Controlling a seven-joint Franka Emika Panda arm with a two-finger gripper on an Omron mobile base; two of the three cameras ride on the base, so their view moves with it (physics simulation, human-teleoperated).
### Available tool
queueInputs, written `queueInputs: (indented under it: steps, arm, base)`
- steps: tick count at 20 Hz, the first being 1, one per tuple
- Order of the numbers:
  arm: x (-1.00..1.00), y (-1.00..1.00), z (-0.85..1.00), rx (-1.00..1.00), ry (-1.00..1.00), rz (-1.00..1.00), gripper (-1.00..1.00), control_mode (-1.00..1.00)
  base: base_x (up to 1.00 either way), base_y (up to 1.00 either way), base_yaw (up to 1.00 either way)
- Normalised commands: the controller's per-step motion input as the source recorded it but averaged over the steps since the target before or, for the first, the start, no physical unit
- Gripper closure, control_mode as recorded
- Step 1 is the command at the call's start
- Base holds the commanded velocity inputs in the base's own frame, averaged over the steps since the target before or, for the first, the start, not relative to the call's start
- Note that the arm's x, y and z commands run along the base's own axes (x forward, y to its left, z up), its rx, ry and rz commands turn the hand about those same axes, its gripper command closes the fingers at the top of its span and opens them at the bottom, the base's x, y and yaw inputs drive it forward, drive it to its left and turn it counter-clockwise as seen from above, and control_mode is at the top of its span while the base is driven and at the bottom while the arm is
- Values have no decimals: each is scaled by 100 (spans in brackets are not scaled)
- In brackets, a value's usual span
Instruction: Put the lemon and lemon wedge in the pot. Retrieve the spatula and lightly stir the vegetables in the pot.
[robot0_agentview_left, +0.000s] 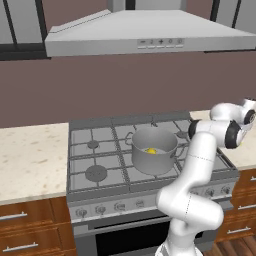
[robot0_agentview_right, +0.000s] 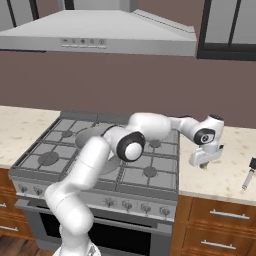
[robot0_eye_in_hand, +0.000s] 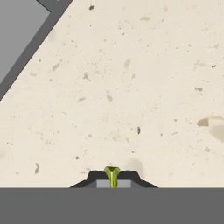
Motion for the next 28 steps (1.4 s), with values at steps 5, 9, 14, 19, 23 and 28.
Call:
queueInputs:
  steps: [5,9,14,19,23,28]
  arm:
    - [-66,29,65,22,-3,-1,100,-100]
    - [-60,47,59,10,-5,-3,100,-100]
    - [-53,67,52,0,-8,-4,100,-100]
    - [-33,78,48,0,-4,-14,100,-100]
    - [-21,79,45,0,0,-18,100,-100]
    - [-13,80,40,0,0,-24,100,-100]
  base:
    - [0,0,0]
    - [0,0,0]
    - [0,0,0]
    - [0,0,0]
    - [0,0,0]
    - [0,0,0]
